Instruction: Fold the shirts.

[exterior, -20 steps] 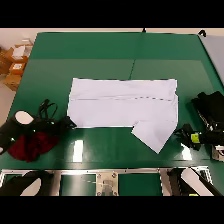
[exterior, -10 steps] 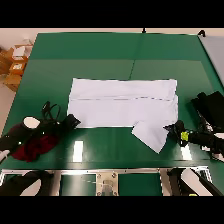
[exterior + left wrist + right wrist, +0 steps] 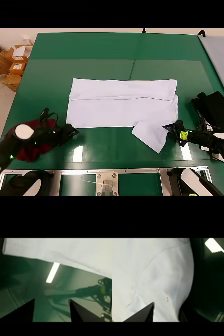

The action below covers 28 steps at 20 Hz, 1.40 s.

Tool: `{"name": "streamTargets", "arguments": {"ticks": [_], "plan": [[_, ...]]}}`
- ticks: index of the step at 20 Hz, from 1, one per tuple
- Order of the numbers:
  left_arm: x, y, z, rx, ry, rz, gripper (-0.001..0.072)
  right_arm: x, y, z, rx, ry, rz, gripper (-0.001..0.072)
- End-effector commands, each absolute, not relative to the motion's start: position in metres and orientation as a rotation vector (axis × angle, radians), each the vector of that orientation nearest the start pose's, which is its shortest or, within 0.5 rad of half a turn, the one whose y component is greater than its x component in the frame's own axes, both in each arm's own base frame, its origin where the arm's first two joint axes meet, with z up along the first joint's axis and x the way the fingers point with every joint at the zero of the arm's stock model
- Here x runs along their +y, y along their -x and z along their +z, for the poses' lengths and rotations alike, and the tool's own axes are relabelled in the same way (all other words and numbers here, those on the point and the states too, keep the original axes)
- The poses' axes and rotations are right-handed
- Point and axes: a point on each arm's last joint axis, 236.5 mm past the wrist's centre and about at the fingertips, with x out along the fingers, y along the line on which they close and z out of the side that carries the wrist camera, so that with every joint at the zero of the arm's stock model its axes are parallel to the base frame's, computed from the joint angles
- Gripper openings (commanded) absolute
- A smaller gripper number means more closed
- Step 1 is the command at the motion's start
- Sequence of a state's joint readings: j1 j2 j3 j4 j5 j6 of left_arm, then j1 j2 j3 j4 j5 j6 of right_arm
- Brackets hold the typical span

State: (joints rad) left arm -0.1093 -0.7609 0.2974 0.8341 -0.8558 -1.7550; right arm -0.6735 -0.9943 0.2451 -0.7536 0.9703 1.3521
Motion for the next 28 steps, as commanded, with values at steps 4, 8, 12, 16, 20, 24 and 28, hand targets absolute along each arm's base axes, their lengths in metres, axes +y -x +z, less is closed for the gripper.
{"name": "streamTargets", "arguments": {"ticks": [4, 8, 12, 16, 20, 24, 28], "plan": [[-0.144, -0.253, -0.077, 1.02, 1.043, -0.006, 0.0497, -0.005, -0.201, -0.135, 1.302, -1.084, -0.252, 0.0419], [-0.142, -0.262, -0.114, 1.042, 1.1, 0.147, 0.0497, -0.005, -0.201, -0.135, 1.302, -1.084, -0.252, 0.0418], [-0.159, -0.293, -0.102, 1.009, 1.059, 0.103, 0.0496, -0.005, -0.201, -0.135, 1.305, -1.084, -0.249, 0.0419], [-0.165, -0.296, -0.095, 1.019, 1.048, 0.07, 0.0492, 0.0, -0.198, -0.134, 1.323, -1.093, -0.234, 0.0419], [-0.165, -0.295, -0.096, 1.023, 1.007, 0.051, 0.0026, 0.006, -0.194, -0.132, 1.344, -1.104, -0.214, 0.0298], [-0.17, -0.293, -0.086, 1.025, 0.976, -0.001, 0.0025, 0.008, -0.188, -0.128, 1.391, -1.089, -0.194, 0.0018], [-0.158, -0.277, -0.073, 1.086, 0.917, -0.051, 0.0024, -0.004, -0.181, -0.111, 1.454, -1.052, -0.232, 0.0017]]}}
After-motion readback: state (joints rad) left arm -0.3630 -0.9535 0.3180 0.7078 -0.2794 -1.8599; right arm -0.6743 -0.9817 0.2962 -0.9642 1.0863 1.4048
